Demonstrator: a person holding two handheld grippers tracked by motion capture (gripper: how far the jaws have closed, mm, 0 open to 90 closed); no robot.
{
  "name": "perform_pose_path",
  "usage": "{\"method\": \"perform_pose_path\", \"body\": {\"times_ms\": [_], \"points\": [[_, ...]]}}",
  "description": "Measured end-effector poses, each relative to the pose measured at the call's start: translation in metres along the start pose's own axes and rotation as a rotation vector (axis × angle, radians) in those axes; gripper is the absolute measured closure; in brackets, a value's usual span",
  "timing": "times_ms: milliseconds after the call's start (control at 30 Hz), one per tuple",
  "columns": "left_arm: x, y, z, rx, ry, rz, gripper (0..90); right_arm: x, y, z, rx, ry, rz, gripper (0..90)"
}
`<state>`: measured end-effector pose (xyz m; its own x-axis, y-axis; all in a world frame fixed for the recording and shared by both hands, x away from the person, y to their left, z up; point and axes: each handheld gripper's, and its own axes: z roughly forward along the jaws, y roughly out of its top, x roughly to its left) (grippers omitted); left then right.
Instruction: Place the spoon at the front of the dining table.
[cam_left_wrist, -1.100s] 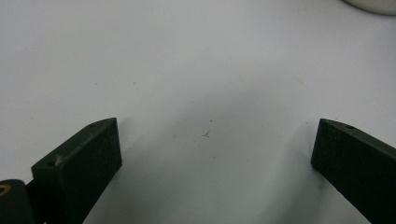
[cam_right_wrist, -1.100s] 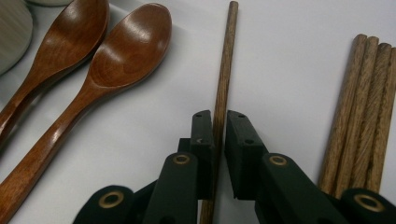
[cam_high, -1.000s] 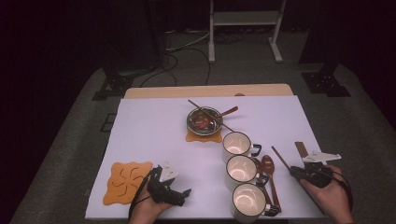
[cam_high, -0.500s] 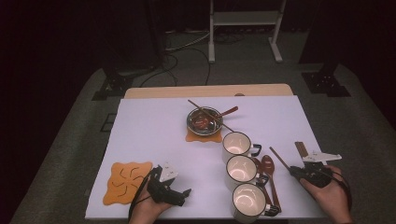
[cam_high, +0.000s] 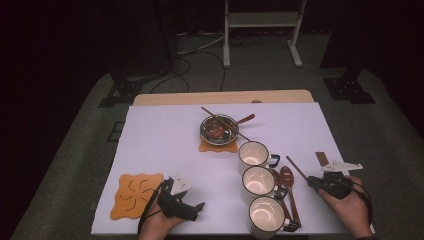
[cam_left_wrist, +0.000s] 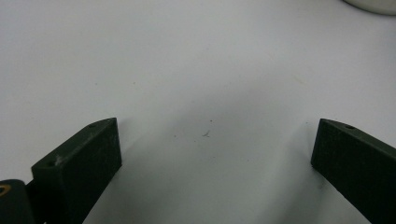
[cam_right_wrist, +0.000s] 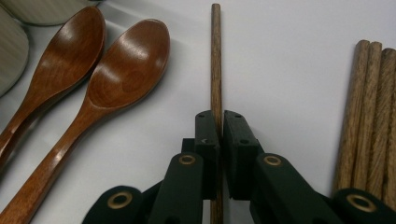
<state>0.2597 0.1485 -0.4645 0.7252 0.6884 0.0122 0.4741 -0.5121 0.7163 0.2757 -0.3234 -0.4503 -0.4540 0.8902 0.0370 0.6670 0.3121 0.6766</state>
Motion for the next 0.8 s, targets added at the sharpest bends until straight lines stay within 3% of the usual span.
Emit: {"method": "perform_pose_path", "body": {"times_ms": [800], "points": [[0.0000,0.0000,0.0000,0.000,0.000,0.000,0.5,0.0028,0.0081,0.0076,-0.003,0.001,0.015,84.1]]}}
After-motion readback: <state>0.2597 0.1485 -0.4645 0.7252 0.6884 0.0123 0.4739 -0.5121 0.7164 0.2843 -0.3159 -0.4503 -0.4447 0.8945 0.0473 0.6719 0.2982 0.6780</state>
